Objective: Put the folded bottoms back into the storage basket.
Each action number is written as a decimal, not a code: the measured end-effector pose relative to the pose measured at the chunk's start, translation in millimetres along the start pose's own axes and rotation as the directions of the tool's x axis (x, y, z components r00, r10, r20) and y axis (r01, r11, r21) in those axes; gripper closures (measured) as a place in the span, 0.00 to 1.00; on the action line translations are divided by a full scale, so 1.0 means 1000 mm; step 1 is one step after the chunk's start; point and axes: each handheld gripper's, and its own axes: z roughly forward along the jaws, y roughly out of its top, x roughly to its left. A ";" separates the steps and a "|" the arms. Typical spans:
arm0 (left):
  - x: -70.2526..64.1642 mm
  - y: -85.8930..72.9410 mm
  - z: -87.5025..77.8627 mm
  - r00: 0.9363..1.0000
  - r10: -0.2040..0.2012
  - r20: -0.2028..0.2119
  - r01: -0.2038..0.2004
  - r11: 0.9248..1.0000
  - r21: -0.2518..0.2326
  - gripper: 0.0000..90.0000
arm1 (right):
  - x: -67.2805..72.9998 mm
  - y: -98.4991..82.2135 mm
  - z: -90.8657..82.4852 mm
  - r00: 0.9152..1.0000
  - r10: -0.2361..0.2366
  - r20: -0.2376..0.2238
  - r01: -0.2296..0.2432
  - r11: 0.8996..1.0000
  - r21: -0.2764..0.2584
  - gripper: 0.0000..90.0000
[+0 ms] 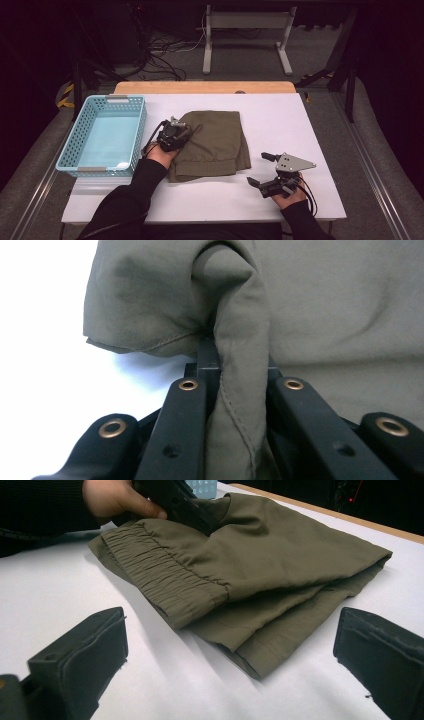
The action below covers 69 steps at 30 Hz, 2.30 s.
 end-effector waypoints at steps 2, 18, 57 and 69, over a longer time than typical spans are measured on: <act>0.000 0.000 0.000 1.000 -0.025 0.007 0.025 1.000 -0.006 0.91 | 0.000 0.000 0.000 1.000 0.000 0.000 0.000 1.000 0.000 0.02; 0.002 0.009 -0.021 0.997 -0.066 0.033 0.069 0.991 -0.111 0.92 | 0.000 0.000 0.000 1.000 0.000 -0.001 0.000 1.000 -0.001 0.02; -0.027 0.053 -0.112 0.979 0.064 0.196 0.017 0.923 -0.385 0.93 | 0.000 0.000 -0.001 1.000 0.001 0.002 -0.001 1.000 -0.001 0.02; -0.026 0.057 -0.138 0.979 0.083 0.187 0.007 0.900 -0.437 0.93 | 0.000 0.000 -0.001 1.000 0.000 0.001 0.000 1.000 -0.002 0.02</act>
